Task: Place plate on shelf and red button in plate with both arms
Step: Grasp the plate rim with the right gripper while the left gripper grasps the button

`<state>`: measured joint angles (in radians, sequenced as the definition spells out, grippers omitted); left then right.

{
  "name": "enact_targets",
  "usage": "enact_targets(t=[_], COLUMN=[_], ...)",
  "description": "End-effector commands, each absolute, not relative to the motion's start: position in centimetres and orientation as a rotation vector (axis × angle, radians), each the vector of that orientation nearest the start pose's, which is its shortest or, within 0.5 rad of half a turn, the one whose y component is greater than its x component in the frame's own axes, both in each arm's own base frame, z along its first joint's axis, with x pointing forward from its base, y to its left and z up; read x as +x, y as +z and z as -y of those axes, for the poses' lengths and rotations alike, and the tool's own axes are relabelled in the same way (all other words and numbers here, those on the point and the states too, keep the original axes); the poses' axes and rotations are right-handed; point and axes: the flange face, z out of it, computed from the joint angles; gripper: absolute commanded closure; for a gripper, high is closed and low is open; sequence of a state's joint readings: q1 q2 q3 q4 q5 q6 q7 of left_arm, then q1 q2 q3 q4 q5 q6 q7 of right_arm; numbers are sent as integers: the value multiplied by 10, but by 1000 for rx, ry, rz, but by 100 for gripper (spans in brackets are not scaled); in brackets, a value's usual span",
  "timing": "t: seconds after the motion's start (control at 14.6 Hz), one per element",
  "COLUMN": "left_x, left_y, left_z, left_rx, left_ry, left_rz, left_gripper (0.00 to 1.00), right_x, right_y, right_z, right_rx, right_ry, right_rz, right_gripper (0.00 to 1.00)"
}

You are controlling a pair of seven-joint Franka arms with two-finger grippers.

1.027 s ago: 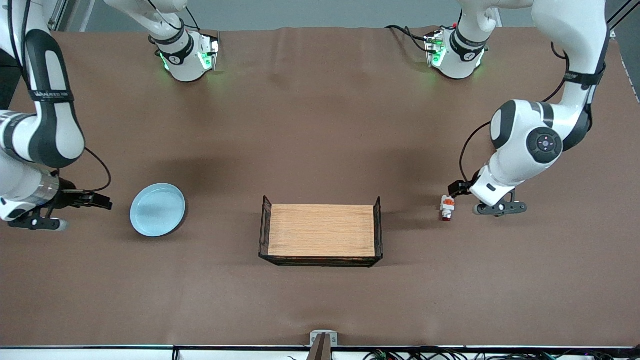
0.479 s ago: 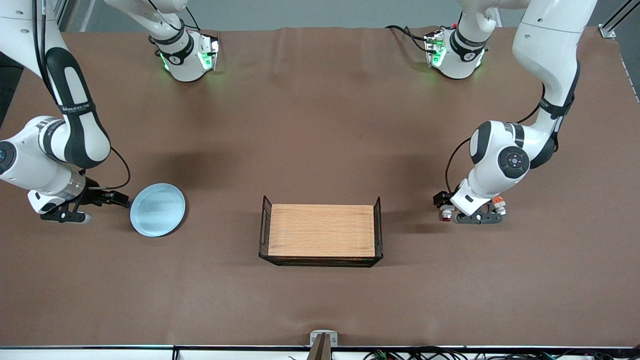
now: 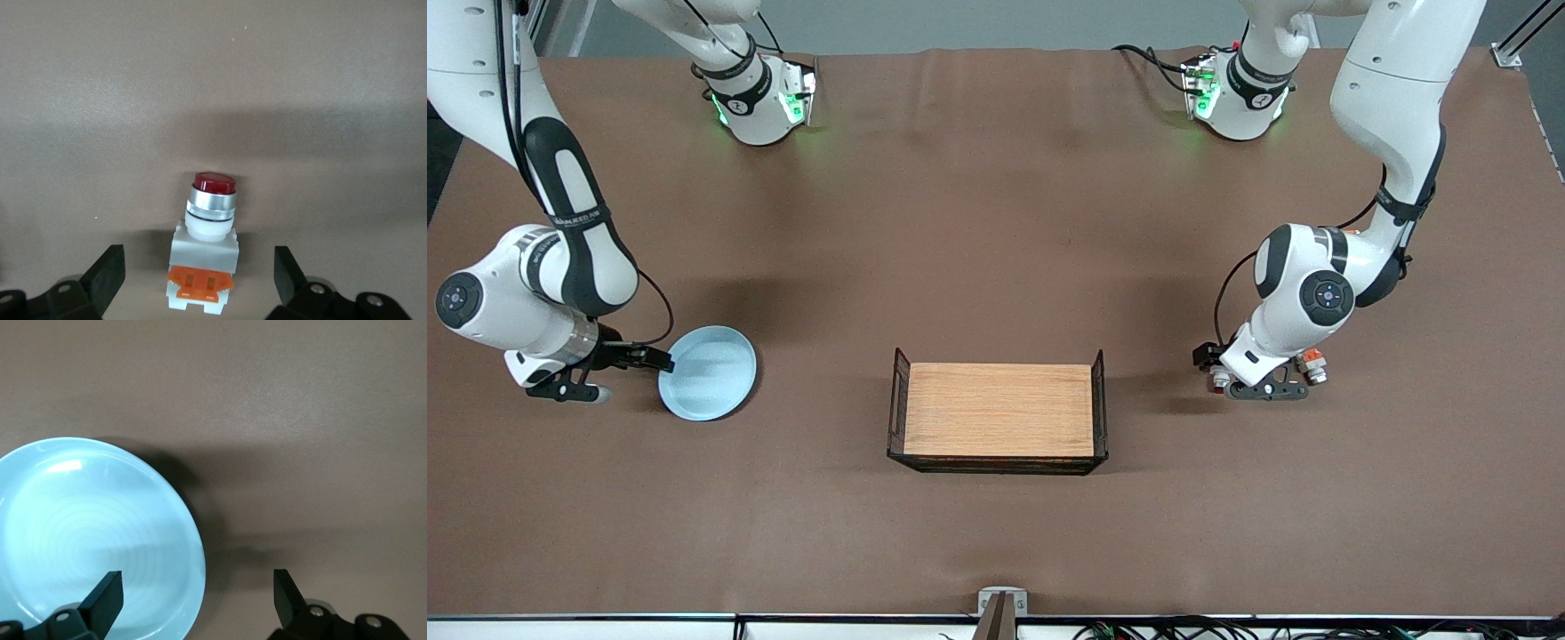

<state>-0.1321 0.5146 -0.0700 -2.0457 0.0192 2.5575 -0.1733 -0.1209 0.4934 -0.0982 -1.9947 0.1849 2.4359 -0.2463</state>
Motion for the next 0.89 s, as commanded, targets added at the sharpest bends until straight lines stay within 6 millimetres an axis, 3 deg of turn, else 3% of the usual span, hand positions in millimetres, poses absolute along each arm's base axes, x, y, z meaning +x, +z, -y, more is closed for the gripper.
enact_targets(t=[0.0,0.27,0.41,0.62,0.82], left_x=[586,586,586,588,591], left_y=[180,178,179,184,195], left_z=[121,122,120,120,115], left_rx=[-3156,-3155,-3155,-3156,-3158], left_ry=[-8,-6,-6,-18,-42], left_rz=[-97,-115,-135,-125,-104], left_gripper=[16,47,59,72,76], right_x=[598,599,598,597,597], right_y=[202,193,186,179,177], right_z=[132,134,134,134,131], right_rx=[-3034,-3033,-3032,-3030,-3029], right_ry=[27,41,58,73,78], right_rz=[-161,-135,-138,-141,-134], right_gripper=[3,14,15,18,24])
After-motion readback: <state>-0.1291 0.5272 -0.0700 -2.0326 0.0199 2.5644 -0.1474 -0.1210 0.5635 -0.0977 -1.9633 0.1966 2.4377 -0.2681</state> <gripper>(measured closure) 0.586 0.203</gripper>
